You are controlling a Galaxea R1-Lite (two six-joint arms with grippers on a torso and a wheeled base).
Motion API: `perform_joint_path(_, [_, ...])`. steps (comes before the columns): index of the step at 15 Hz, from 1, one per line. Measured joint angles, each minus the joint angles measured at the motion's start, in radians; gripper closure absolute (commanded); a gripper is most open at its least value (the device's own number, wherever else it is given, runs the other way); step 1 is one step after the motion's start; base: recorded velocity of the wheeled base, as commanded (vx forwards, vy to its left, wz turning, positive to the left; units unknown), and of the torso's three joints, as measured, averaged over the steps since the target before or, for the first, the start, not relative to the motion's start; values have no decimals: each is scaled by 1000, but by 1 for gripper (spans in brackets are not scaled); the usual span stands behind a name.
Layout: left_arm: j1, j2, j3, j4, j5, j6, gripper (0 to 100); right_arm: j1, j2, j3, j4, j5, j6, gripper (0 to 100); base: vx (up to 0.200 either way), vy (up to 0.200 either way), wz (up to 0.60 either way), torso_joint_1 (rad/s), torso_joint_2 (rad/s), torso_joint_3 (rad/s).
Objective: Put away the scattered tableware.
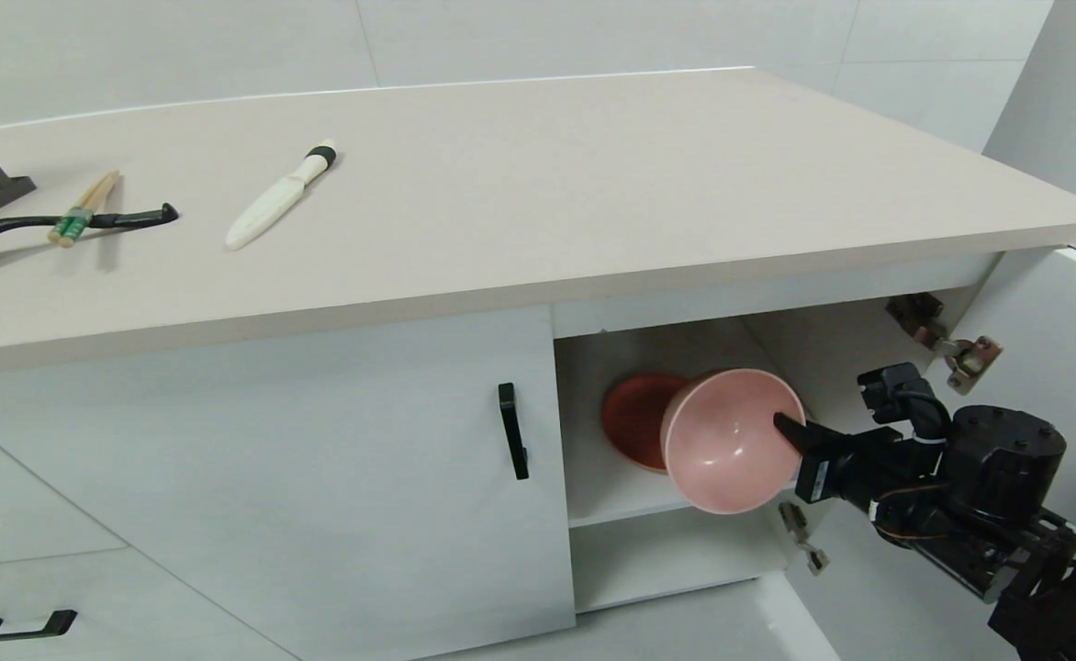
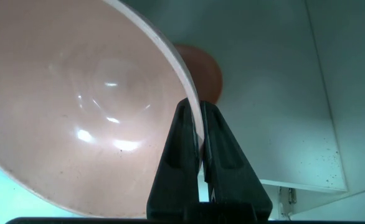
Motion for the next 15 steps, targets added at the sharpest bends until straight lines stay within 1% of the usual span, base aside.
perform_joint_path(1, [34, -53, -2, 13, 56, 11, 0, 0, -3, 2, 0, -2, 0, 100, 0, 0, 0, 0, 0, 0])
perform_joint_path(2, [56, -90, -2, 23, 152, 14, 0, 0, -5, 4, 0, -2, 0, 100, 0, 0, 0, 0, 0, 0])
perform_joint_path(3, [67, -112, -1, 30, 189, 14, 0, 0, -4, -1, 0, -1, 1, 100, 0, 0, 0, 0, 0, 0])
perform_joint_path(7, [80, -149, 0, 31, 194, 7, 0, -10, 8, -68, 0, 4, -4, 100, 0, 0, 0, 0, 0, 0])
perform_joint_path(10, [80, -156, 0, 33, 189, -3, 0, -13, 50, -89, 0, 20, -16, 100, 0, 0, 0, 0, 0, 0])
perform_joint_path(11, [80, -157, 0, 33, 166, -1, 0, -19, 79, -100, 1, 22, -21, 100, 0, 0, 0, 0, 0, 0])
perform_joint_path(12, [74, -159, 0, 33, 139, -2, 0, -31, 107, -119, 0, 36, -23, 100, 0, 0, 0, 0, 0, 0])
perform_joint_path(13, [55, -166, 0, 33, 120, -3, 0, -42, 129, -139, 0, 67, -23, 100, 0, 0, 0, 0, 0, 0])
perform_joint_path(14, [34, -187, 0, 32, 113, -9, 0, -51, 151, -161, 0, 99, -22, 100, 0, 0, 0, 0, 0, 0])
perform_joint_path(15, [15, -208, 0, 30, 120, -25, 0, -56, 169, -182, 1, 116, -22, 100, 0, 0, 0, 0, 0, 0])
